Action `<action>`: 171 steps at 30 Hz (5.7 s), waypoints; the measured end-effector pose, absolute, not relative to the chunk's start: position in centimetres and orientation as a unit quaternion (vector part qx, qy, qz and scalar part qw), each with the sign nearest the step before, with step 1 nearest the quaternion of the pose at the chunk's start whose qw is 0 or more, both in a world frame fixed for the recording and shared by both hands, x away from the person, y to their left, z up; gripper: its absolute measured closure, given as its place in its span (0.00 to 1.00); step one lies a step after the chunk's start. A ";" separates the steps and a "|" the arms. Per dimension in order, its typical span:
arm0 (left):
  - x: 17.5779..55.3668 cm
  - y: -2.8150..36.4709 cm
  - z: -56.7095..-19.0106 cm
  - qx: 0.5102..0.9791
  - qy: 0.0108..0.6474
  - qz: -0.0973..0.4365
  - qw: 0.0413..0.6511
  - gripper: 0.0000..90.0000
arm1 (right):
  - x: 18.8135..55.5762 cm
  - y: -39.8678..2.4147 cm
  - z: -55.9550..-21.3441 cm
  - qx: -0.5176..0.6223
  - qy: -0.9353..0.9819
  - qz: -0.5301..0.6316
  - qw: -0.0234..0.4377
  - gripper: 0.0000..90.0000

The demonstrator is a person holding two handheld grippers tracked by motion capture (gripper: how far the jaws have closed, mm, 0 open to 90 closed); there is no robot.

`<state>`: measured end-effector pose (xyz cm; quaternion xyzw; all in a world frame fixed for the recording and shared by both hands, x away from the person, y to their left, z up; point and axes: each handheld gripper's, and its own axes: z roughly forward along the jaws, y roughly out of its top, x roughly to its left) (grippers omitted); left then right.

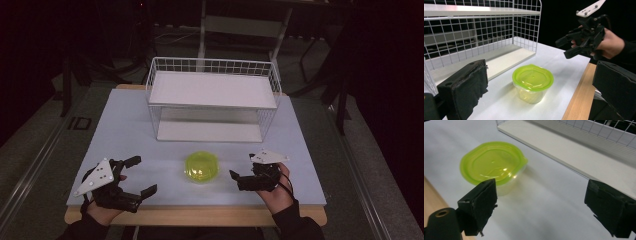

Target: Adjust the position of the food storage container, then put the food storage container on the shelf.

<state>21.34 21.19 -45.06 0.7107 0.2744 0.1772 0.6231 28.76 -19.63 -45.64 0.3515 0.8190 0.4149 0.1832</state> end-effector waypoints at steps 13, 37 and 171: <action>24.1 19.7 -45.0 0.725 0.296 0.138 0.607 0.07 | 28.5 -18.0 -43.9 0.298 0.826 0.440 0.187 0.14; 30.2 14.5 -48.2 0.728 0.445 -0.012 0.522 0.27 | 33.0 -15.9 -45.7 0.419 0.813 0.401 0.046 0.59; 46.0 11.6 -31.6 0.687 0.501 0.068 0.522 0.51 | 47.8 -16.4 -30.4 0.518 0.712 0.474 0.004 0.52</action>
